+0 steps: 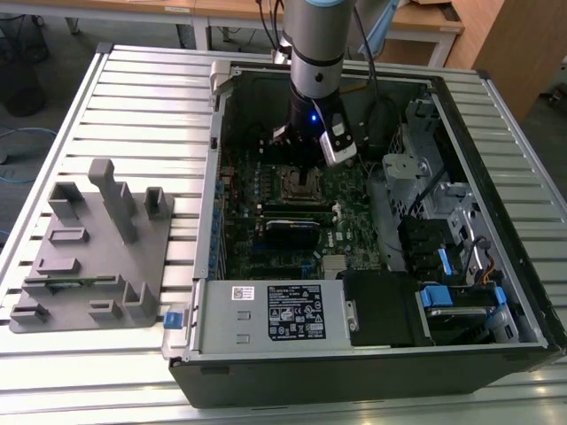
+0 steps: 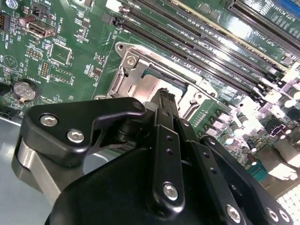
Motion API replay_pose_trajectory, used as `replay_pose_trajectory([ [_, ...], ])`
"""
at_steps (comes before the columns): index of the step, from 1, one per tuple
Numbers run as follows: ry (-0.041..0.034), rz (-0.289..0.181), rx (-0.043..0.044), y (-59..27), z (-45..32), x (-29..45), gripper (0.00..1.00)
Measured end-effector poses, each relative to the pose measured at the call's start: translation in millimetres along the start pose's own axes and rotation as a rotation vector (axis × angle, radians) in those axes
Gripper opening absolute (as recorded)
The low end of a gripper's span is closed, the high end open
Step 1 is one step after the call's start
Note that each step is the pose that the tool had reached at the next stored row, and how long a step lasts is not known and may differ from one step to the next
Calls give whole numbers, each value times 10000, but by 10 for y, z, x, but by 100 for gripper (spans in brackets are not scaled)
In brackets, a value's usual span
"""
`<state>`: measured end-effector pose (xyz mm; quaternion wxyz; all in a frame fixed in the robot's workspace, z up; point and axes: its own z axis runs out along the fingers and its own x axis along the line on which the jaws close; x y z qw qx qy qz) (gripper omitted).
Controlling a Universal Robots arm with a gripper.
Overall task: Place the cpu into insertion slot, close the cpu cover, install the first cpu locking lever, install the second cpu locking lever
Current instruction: 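Install the first cpu locking lever, then install the second cpu locking lever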
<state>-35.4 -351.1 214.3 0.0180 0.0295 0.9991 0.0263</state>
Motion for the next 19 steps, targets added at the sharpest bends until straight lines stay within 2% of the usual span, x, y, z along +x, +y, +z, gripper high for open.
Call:
replay_pose_trajectory([
  [19, 1, -15, -18, 30, 5, -10, 10],
])
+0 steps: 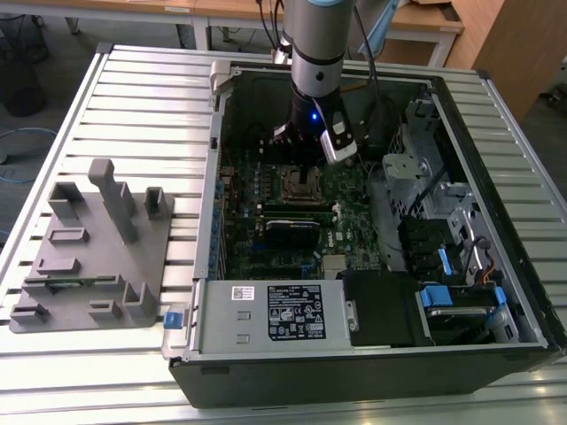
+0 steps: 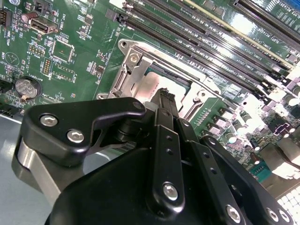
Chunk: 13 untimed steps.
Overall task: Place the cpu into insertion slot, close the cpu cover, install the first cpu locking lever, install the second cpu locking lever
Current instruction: 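Install the second cpu locking lever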
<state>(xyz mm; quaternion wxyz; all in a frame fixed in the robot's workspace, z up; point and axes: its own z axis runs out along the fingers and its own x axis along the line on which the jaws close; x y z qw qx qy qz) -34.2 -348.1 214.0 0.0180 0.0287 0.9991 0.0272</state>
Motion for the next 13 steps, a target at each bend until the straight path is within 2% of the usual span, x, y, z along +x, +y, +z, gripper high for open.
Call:
replay_pose_trajectory([
  [13, -1, 0, -2, 3, -38, -1, 10],
])
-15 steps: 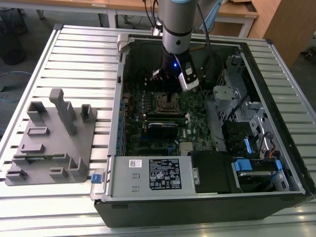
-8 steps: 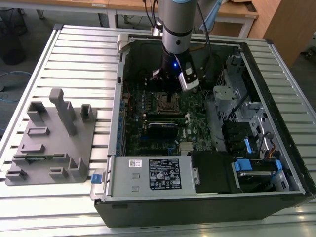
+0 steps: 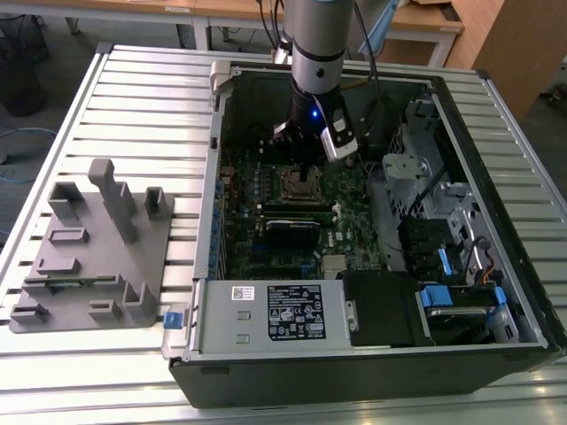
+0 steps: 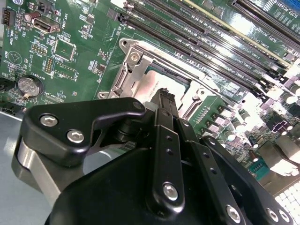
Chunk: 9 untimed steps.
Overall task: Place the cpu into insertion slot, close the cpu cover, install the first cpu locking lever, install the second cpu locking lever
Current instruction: 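Install the second cpu locking lever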
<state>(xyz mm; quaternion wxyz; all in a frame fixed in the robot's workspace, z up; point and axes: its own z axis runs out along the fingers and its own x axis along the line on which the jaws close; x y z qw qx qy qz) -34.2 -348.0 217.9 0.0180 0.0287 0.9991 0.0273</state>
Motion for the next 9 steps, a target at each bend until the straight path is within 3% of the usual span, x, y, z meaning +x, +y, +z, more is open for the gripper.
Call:
replay_pose_trajectory([
  [9, 1, 0, 3, 0, -9, 0, 10],
])
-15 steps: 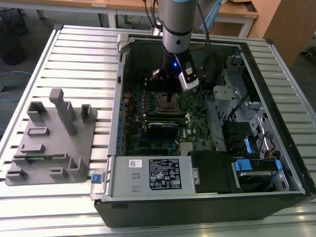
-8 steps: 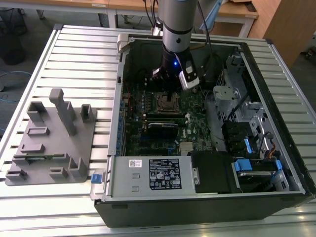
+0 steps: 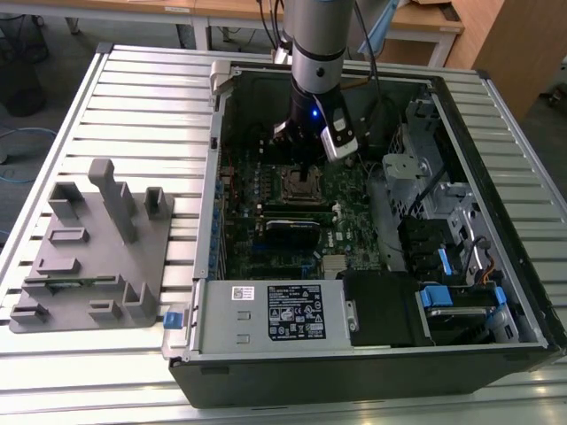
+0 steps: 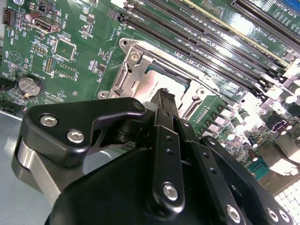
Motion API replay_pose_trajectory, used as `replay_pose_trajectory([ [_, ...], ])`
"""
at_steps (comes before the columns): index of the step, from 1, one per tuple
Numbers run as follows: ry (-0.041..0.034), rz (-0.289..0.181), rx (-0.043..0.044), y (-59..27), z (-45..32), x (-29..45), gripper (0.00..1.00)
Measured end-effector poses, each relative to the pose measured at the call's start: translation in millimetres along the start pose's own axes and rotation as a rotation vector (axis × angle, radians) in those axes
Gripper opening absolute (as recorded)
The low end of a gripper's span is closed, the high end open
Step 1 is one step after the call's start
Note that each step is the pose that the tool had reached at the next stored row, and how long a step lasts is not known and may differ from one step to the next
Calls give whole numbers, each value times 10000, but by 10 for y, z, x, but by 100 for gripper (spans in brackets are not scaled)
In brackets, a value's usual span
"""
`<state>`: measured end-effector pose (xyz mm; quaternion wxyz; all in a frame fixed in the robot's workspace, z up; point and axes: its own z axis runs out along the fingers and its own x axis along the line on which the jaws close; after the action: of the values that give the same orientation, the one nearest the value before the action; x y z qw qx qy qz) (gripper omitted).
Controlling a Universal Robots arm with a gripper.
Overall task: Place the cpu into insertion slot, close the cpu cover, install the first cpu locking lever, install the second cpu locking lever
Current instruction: 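Install the second cpu locking lever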
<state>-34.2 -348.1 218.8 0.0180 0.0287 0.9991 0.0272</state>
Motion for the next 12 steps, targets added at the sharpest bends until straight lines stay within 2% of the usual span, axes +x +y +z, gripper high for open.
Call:
replay_pose_trajectory([
  [9, -1, 0, -2, 2, -25, -1, 10],
  [11, 0, 0, 0, 5, -87, -3, 10],
  [12, 0, 0, 0, 5, -88, -3, 10],
])
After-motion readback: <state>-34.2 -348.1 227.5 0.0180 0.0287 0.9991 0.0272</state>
